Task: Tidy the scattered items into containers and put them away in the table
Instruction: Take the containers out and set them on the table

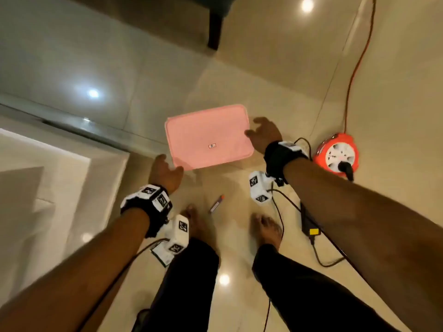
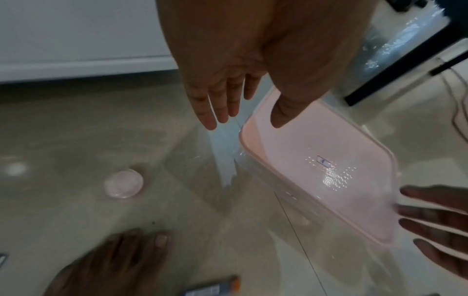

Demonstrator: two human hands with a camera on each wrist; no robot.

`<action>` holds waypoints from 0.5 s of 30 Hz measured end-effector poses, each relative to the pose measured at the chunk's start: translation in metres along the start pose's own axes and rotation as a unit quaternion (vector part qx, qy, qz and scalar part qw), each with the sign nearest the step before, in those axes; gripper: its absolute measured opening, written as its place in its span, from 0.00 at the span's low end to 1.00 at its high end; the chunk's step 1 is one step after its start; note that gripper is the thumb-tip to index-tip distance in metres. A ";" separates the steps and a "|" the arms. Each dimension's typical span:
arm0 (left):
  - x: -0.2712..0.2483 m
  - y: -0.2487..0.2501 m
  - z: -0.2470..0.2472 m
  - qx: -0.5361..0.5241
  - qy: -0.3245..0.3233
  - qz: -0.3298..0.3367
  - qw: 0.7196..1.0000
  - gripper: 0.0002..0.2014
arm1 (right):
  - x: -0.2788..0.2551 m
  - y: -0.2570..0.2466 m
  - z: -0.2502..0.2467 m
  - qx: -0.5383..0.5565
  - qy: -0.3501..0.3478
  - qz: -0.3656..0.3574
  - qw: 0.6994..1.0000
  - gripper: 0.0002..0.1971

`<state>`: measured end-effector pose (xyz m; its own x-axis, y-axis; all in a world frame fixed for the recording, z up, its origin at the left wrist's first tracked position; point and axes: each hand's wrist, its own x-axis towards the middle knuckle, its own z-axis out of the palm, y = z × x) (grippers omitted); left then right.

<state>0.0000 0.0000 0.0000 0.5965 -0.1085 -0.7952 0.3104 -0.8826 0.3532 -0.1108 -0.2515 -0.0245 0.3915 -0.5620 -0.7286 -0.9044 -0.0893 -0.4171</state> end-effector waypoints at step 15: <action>-0.109 0.034 -0.054 -0.119 -0.048 0.029 0.991 0.14 | -0.145 -0.012 -0.056 0.177 0.080 -0.017 0.981 0.18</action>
<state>-0.0145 0.0070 0.1258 0.5486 -0.2081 -0.8098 0.4508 -0.7420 0.4961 -0.1656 -0.2152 0.1164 0.3621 -0.6887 -0.6281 -0.7651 0.1653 -0.6223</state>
